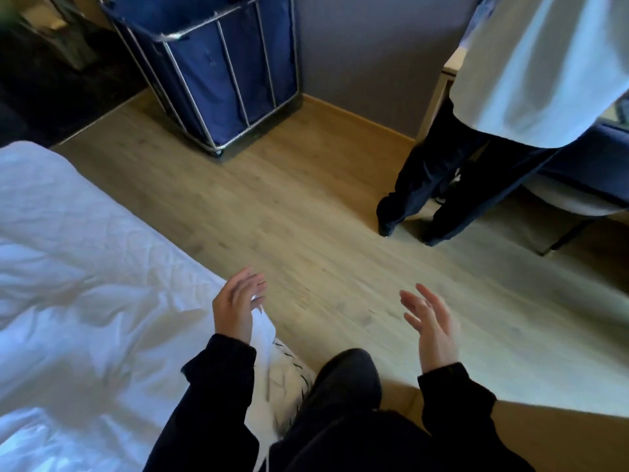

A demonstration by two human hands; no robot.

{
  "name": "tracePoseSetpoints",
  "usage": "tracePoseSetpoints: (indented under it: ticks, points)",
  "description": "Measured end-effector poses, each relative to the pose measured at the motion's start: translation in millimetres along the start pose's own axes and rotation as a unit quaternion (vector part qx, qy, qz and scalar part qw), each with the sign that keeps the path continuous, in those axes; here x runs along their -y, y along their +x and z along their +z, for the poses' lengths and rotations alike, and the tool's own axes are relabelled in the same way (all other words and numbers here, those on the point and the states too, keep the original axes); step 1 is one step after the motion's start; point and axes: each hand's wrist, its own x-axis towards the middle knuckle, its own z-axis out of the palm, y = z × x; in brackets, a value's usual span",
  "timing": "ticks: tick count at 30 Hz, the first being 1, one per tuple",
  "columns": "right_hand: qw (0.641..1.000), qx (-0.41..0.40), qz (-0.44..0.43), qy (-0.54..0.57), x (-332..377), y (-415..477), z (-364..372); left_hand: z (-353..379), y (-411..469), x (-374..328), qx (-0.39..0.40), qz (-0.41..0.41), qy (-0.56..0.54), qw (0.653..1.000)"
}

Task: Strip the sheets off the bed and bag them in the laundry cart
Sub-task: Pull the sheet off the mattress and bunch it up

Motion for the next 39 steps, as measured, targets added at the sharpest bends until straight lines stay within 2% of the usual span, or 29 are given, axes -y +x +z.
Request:
tracePoseSetpoints:
  ticks: [9,19,30,34,39]
  points:
    - [0.994,0.094,-0.005,-0.050,67,195,93,74,138,-43,-0.085,0.001,-0.048,0.995]
    - [0.974,0.208,-0.019,-0.093,138,366,245,101,294,-93,-0.204,-0.004,-0.062,0.977]
    - [0.942,0.324,0.015,-0.087,213,539,499,89,520,-183,-0.337,0.037,-0.070,0.938]
    - [0.915,0.388,0.052,-0.101,232,571,603,60,582,-214,-0.404,0.034,-0.094,0.909]
    - [0.881,0.454,0.059,-0.118,234,596,733,14,660,-236,-0.466,0.036,-0.137,0.873]
